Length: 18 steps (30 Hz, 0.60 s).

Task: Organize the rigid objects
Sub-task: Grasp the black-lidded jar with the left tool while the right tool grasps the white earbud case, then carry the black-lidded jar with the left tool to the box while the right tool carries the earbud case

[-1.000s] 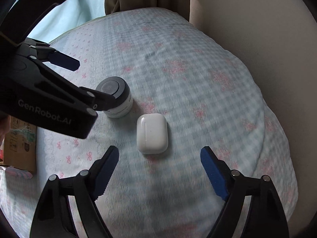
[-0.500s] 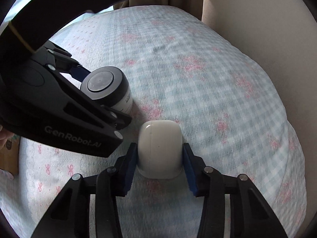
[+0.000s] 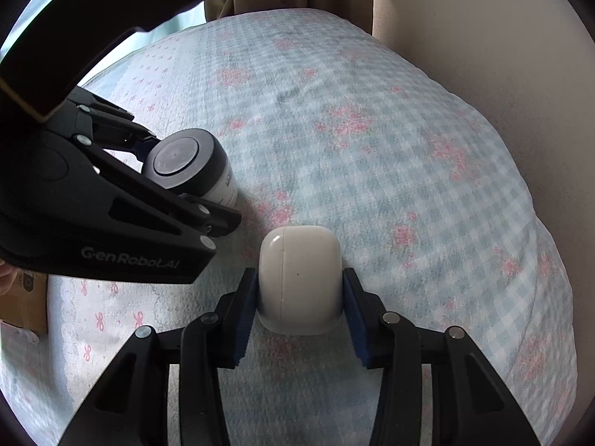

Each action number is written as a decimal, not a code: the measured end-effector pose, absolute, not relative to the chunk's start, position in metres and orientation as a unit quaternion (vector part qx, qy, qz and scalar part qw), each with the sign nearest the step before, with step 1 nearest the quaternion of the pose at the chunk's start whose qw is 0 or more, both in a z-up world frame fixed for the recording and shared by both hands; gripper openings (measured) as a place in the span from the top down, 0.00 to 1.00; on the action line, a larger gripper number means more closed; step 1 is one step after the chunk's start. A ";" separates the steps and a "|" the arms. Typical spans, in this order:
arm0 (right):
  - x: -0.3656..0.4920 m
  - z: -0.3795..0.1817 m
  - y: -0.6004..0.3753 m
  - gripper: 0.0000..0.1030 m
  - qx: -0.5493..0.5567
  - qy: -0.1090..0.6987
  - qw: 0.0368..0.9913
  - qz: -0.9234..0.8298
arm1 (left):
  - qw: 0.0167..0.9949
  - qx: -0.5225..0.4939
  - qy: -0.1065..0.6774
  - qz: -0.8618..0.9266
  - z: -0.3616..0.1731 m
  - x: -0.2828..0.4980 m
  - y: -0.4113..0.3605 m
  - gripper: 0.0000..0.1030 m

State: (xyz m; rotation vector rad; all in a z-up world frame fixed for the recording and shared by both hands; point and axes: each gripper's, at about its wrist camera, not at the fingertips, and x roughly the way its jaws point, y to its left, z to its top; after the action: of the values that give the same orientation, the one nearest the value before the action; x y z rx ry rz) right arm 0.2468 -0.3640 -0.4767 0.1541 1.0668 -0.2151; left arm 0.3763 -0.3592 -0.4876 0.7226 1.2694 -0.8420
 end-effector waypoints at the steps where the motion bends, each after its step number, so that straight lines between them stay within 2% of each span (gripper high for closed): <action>1: 0.246 -0.473 -0.365 0.60 0.073 0.506 0.853 -0.104 | 0.668 0.317 0.561 -0.371 -0.481 0.376 -0.357 0.48; 9: 0.232 -0.425 -0.369 0.60 0.067 0.489 0.862 -0.119 | 0.701 0.291 0.543 -0.360 -0.416 0.374 -0.344 0.48; 18: 0.211 -0.322 -0.355 0.60 0.055 0.449 0.880 -0.142 | 0.755 0.243 0.505 -0.340 -0.315 0.359 -0.282 0.48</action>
State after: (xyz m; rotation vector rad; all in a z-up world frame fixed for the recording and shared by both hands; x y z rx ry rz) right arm 0.2111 -0.3546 -0.3223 0.1148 0.9356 -0.2966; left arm 0.3591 -0.2819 -0.3152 0.5310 1.1015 -0.7413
